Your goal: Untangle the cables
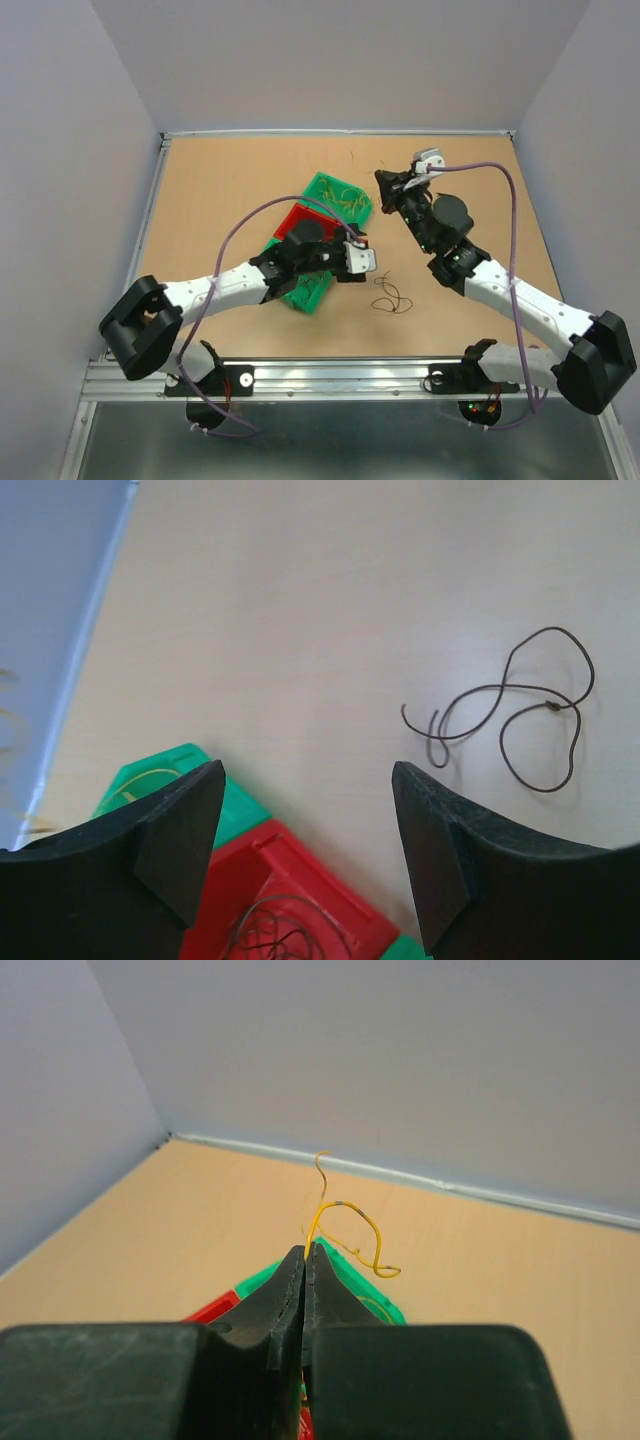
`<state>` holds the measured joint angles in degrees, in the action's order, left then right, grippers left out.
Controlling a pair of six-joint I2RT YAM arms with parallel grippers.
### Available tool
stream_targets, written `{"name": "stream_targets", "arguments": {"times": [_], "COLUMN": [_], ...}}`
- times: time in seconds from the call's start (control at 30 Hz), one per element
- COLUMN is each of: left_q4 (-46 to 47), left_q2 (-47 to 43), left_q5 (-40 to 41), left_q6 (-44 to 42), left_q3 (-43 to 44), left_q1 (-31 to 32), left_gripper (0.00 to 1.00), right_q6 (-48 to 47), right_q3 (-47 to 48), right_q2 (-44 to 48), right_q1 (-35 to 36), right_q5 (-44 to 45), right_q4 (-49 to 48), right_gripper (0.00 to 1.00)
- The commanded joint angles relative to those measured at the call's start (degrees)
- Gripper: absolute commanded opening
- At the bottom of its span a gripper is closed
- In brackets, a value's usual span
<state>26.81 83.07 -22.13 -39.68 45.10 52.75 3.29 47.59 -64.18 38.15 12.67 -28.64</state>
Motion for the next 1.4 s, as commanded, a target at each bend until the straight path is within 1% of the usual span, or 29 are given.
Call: {"name": "stream_targets", "arguments": {"times": [0.0,0.07,0.1,0.13,0.2,0.23,0.27,0.33,0.37,0.43,0.47,0.57,0.63,0.77,0.83,0.97,1.03,1.07,1.17,1.23,1.37], "left_q4": [-0.5,0.2,0.9,3.2,6.8,8.6,12.0,14.8,16.7,17.6,18.1,19.3,19.9,19.7,19.7,19.7,19.8,19.7,19.8,19.8,19.8], "left_q2": [-8.8,-13.9,-15.6,-18.9,-21.8,-23.0,-25.1,-26.5,-27.0,-26.5,-26.0,-24.1,-23.1,-20.4,-19.8,-19.4,-19.4,-19.3,-19.1,-18.9,-18.4], "left_q5": [-1.9,-1.8,-2.2,-2.0,1.5,3.0,4.1,7.1,8.1,11.6,12.7,16.1,17.0,18.0,17.9,17.1,16.9,17.1,17.1,17.1,17.5], "left_q6": [0.7,1.4,2.0,3.6,5.9,7.0,8.5,9.9,10.4,11.8,12.5,13.6,14.1,15.1,15.5,16.1,16.1,16.1,16.1,16.1,15.9], "left_q3": [-1.9,-3.5,-4.2,-5.9,-7.8,-9.6,-10.5,-12.0,-12.8,-12.8,-12.6,-12.1,-11.9,-10.7,-10.4,-10.1,-10.2,-10.0,-9.9,-9.9,-9.7], "left_q1": [-1.9,-3.9,-6.2,-7.5,-10.0,-10.6,-11.2,-12.1,-12.3,-12.5,-12.8,-13.5,-14.4,-15.5,-16.4,-17.4,-17.6,-17.8,-17.9,-18.0,-18.2], "left_gripper": [0.79,0.79,0.79,0.79,0.80,0.81,0.82,0.83,0.84,0.84,0.84,0.84,0.86,0.86,0.86,0.86,0.86,0.86,0.86,0.86,0.86], "right_q6": [-4.6,-4.6,-4.8,-5.3,-5.5,-5.7,-6.5,-7.5,-8.6,-10.2,-10.5,-12.1,-13.1,-16.4,-17.1,-18.2,-18.6,-19.0,-18.7,-18.0,-17.3], "right_q3": [3.8,4.6,5.2,5.6,6.1,6.8,7.1,8.1,9.4,10.7,12.3,15.1,17.4,22.4,25.2,29.3,30.8,33.0,34.9,34.4,33.9], "right_q2": [-4.6,-6.6,-8.7,-9.5,-11.3,-13.1,-14.0,-16.0,-18.1,-20.6,-23.2,-27.4,-31.7,-39.6,-44.3,-50.7,-52.6,-54.3,-56.5,-56.8,-57.5], "right_q1": [-1.4,-2.1,-2.9,-3.3,-4.9,-5.4,-6.0,-6.2,-6.3,-6.5,-6.5,-6.6,-6.8,-7.4,-8.7,-11.2,-12.0,-12.2,-12.6,-12.5,-12.6], "right_q5": [-2.8,-5.3,-6.3,-9.2,-12.3,-16.3,-17.9,-20.6,-23.3,-26.0,-26.6,-28.3,-29.3,-30.6,-32.4,-35.9,-37.4,-39.7,-41.4,-41.0,-37.0], "right_q4": [-2.3,-2.1,-1.8,-1.7,-1.3,-1.2,-1.1,-1.1,-1.1,-0.9,-0.9,-0.2,0.3,4.9,6.7,11.9,14.3,17.7,22.1,22.7,24.6], "right_gripper": [0.01,0.01,0.01,0.01,0.01,0.01,0.01,0.01,0.01,0.01,0.01,0.01,0.01,0.01,0.01,0.01,0.01,0.01,0.01,0.01,0.01]}}
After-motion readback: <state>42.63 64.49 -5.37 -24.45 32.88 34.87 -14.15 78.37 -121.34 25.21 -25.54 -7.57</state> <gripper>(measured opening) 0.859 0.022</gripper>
